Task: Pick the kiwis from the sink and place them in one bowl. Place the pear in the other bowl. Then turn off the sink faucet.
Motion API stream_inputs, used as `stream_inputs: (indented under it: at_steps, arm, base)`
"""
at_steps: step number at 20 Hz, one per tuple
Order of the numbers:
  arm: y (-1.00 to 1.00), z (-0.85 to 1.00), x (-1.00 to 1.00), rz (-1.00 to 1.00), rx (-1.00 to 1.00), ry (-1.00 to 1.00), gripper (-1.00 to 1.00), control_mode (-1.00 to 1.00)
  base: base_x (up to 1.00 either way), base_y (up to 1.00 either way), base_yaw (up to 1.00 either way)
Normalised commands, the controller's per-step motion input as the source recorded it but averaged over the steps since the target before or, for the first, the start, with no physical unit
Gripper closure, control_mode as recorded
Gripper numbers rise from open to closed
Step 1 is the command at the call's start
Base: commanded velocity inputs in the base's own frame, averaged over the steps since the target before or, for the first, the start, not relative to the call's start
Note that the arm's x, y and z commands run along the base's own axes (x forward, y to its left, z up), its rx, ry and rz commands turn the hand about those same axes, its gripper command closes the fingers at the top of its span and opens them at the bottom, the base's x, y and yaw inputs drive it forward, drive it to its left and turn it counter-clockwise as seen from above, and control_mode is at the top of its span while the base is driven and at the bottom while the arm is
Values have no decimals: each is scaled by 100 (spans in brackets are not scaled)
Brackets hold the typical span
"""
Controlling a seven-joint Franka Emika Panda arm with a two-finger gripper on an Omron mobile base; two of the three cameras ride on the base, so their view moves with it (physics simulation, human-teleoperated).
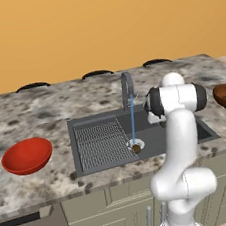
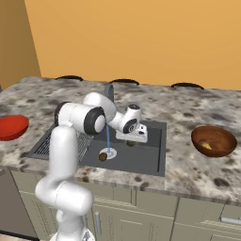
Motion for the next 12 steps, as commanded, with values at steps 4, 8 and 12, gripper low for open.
stream_inputs:
  at_steps: [4, 8, 12]
  arm:
    - [72, 67, -56, 5, 0, 0, 100, -100]
    - [85, 58, -50, 9, 0, 0, 100, -100]
    - [93, 44, -45, 12, 0, 0, 100, -100]
  base:
    - [0, 0, 0]
    - [0, 0, 0]
    - [0, 0, 0]
